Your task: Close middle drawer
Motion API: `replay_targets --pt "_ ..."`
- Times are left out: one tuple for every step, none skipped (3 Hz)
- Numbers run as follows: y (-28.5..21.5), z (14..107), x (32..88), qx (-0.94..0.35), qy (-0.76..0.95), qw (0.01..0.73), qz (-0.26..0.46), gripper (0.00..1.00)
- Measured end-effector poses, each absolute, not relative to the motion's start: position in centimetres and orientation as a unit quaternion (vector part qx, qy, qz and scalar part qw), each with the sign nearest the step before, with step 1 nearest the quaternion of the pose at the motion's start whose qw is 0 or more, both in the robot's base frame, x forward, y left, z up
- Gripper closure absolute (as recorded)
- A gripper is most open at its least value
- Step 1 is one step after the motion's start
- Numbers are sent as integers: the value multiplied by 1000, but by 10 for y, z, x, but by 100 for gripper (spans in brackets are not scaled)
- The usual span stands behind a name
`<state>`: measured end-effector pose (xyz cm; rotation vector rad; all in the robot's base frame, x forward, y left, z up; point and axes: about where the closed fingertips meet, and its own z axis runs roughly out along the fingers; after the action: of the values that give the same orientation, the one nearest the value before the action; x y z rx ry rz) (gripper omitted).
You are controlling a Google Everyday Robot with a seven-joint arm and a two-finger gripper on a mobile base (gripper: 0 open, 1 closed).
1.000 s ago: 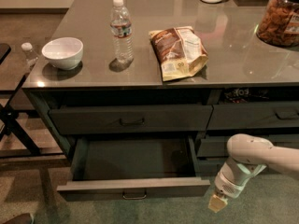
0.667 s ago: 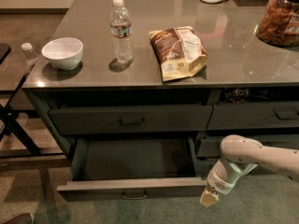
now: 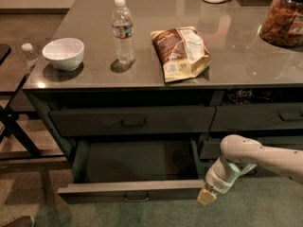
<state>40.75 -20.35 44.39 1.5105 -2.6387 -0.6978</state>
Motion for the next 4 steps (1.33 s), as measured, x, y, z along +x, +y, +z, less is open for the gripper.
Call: replay_targets --pt "-190 444 433 496 -840 -15 -218 100" --pt "-183 440 449 500 -839 -27 -213 100" --pt "-183 440 449 500 -839 -27 -214 100" --pt "-182 434 448 493 -843 -28 -213 100"
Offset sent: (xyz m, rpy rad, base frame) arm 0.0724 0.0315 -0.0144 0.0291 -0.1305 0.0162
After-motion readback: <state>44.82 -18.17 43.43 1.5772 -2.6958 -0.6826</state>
